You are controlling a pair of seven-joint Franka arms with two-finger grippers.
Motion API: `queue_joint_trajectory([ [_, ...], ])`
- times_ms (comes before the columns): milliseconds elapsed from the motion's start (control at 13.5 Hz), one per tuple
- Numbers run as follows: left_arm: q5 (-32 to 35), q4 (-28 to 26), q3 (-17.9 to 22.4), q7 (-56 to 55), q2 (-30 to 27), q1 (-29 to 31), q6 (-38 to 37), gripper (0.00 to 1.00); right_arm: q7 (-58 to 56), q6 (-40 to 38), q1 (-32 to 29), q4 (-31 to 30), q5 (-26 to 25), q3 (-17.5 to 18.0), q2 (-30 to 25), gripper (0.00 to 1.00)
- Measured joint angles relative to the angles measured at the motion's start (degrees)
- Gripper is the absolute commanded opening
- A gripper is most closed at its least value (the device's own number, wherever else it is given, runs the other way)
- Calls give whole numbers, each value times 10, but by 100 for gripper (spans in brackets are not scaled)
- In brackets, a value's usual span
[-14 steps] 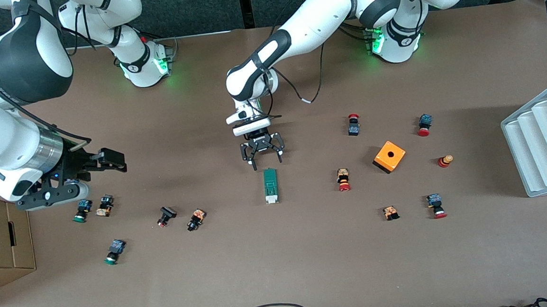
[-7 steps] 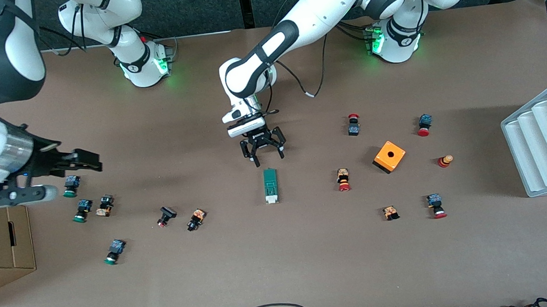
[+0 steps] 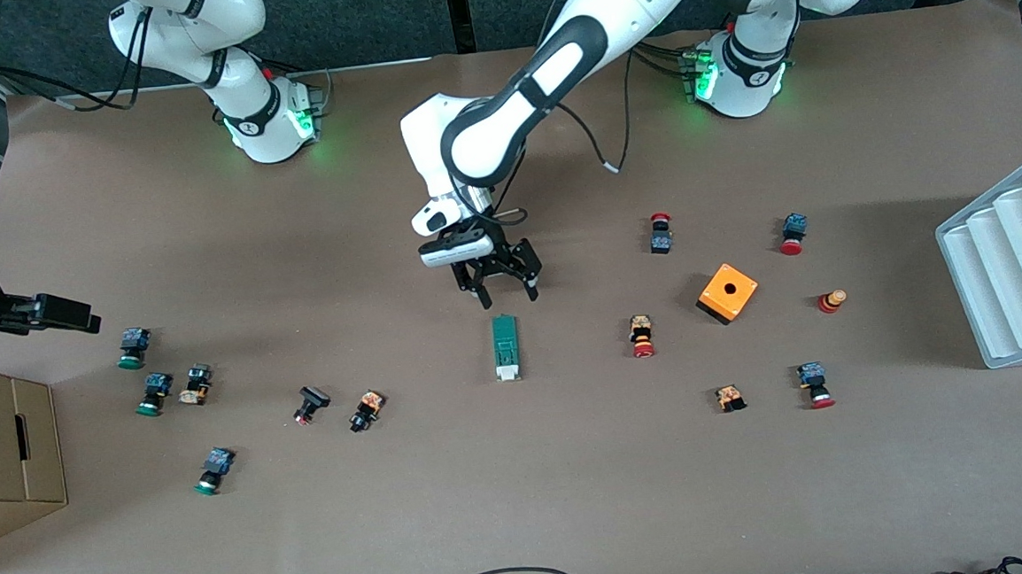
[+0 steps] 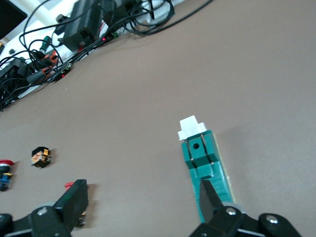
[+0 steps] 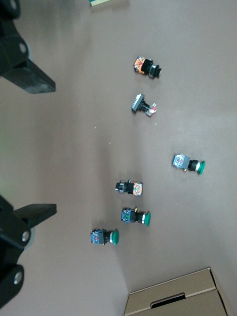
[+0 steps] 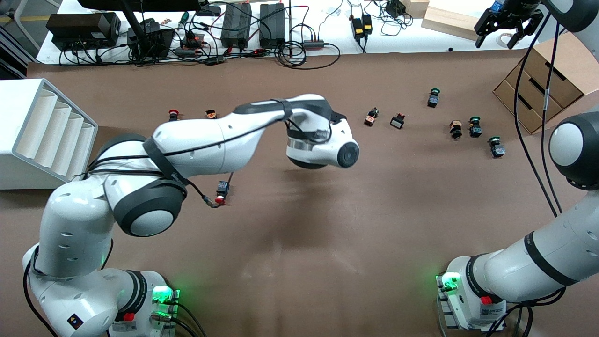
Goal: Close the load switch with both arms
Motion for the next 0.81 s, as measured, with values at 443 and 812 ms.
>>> queue_joint_trajectory([
  [443,-145,36,1,250,-35,39,1,100,-12,-1,-5,-4,0,2,6,100],
  [812,-269,40,2,428,-71,90,1,100,1,31,-143,-10,-32,175,14,100],
])
